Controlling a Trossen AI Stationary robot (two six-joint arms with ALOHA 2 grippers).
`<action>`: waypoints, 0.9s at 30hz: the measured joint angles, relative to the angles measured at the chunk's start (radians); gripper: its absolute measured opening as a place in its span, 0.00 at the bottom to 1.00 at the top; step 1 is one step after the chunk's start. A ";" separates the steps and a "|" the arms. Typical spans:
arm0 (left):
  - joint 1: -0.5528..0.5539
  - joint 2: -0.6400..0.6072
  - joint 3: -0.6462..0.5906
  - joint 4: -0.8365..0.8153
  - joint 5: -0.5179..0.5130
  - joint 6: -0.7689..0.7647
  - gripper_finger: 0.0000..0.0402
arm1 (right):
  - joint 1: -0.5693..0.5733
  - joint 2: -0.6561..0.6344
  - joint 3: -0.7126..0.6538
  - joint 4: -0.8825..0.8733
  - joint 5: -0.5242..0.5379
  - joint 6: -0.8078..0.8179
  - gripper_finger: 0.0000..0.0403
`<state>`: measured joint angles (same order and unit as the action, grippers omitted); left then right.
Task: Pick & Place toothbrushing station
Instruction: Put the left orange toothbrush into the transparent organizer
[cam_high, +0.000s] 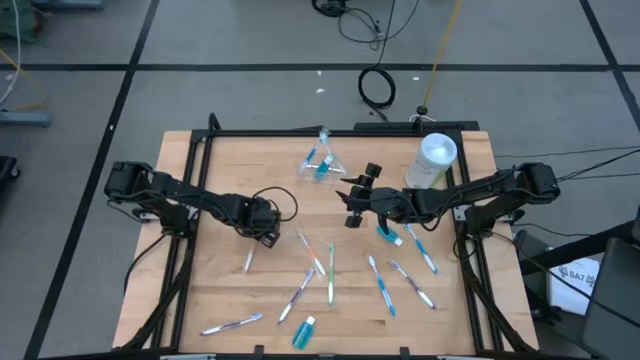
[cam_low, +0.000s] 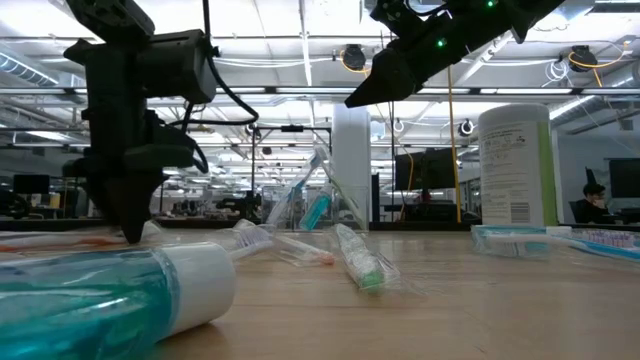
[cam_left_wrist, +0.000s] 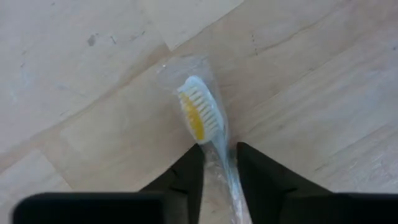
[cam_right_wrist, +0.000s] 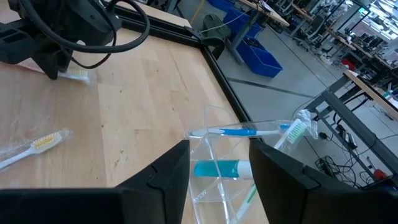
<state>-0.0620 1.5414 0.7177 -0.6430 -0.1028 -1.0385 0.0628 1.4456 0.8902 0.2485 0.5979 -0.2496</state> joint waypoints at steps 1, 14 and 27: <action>0.000 0.000 0.000 0.003 -0.002 0.009 0.19 | 0.000 0.000 0.000 0.000 0.000 0.000 0.39; -0.006 -0.171 0.068 0.104 -0.155 0.139 0.06 | 0.000 0.000 0.000 0.001 0.000 0.002 0.39; 0.105 -0.243 0.143 0.672 -0.197 0.649 0.05 | 0.004 0.000 -0.001 -0.055 -0.001 0.152 0.39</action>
<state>0.0428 1.2987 0.8612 0.0286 -0.3001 -0.3892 0.0669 1.4456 0.8892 0.1933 0.5968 -0.0979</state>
